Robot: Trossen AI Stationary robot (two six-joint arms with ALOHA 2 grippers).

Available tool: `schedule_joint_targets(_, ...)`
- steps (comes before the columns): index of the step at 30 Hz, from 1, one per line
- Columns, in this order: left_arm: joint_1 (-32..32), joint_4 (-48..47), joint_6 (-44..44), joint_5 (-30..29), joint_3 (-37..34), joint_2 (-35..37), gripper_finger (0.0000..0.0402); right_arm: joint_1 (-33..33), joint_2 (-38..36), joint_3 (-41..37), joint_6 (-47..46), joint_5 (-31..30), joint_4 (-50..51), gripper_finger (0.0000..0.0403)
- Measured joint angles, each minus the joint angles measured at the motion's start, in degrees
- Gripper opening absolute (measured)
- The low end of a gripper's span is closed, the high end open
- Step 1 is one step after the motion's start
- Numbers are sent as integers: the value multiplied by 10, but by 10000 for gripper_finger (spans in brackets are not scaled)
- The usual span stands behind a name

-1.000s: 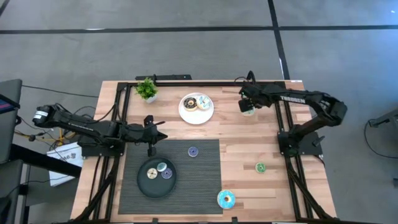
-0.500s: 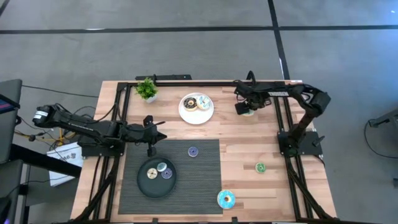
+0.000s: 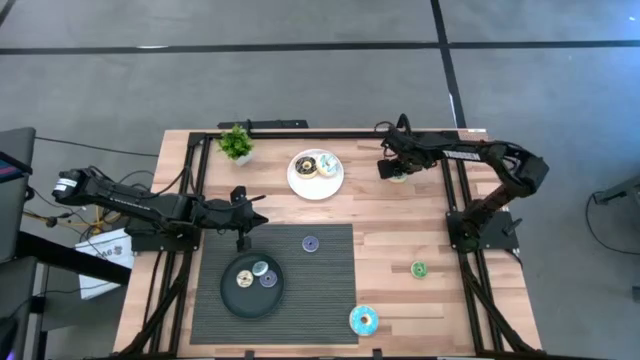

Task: Pick & Place donuts
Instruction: Put the large light blue donut on the white plate

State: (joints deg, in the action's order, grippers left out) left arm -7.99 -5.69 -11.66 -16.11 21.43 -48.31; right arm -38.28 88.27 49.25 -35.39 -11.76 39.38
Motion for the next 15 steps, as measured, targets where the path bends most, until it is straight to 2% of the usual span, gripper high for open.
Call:
schedule_joint_targets(4, 0, 0, -1, 4, 0, 0, 2, 37, -37, 0, -2, 0, -53, 108)
schedule_joint_targets(9, 0, 0, -1, 4, 0, 0, 2, 128, -68, 1, 3, 0, -207, 107)
schedule_joint_targets(12, 0, 0, -2, 4, 0, 0, 2, 186, -61, 8, 21, -1, -307, 107)
schedule_joint_targets(15, 0, 0, -2, 4, 0, 0, 2, 228, -22, 55, 31, -3, -330, 107)
